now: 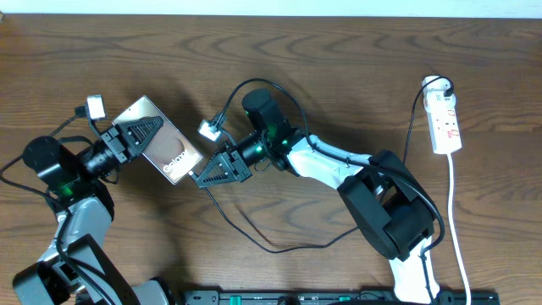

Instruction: Plug charger to phone and switch on socket

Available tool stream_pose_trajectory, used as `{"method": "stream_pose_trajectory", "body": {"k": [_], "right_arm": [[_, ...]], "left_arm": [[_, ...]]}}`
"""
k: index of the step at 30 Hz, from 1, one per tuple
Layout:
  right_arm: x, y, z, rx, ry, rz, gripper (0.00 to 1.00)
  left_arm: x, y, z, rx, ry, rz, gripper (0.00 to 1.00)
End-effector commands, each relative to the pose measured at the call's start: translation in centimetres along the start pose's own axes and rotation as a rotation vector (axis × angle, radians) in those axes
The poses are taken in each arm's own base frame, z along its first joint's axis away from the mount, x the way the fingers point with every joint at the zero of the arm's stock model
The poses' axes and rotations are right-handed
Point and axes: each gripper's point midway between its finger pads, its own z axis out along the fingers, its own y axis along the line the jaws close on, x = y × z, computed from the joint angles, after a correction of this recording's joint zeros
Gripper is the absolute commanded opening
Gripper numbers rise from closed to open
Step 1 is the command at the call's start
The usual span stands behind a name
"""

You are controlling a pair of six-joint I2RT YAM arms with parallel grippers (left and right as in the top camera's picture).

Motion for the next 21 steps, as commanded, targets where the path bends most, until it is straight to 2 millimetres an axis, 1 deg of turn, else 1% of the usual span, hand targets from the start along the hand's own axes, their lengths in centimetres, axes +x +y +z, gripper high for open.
{"method": "stream_pose_trajectory", "body": {"k": [1, 21], "right_arm": [[-1.13, -1.10, -1.27, 0.056, -0.046, 0.002, 0.01], [-1.28, -1.40, -1.35, 0.072, -0.056, 0.023, 0.01]], "left_arm": [[1.38, -0.42, 0.06, 0.036, 0.059, 0.004, 0.07], [1.38, -0.42, 0.06, 0.036, 0.059, 0.011, 0.07]]}}
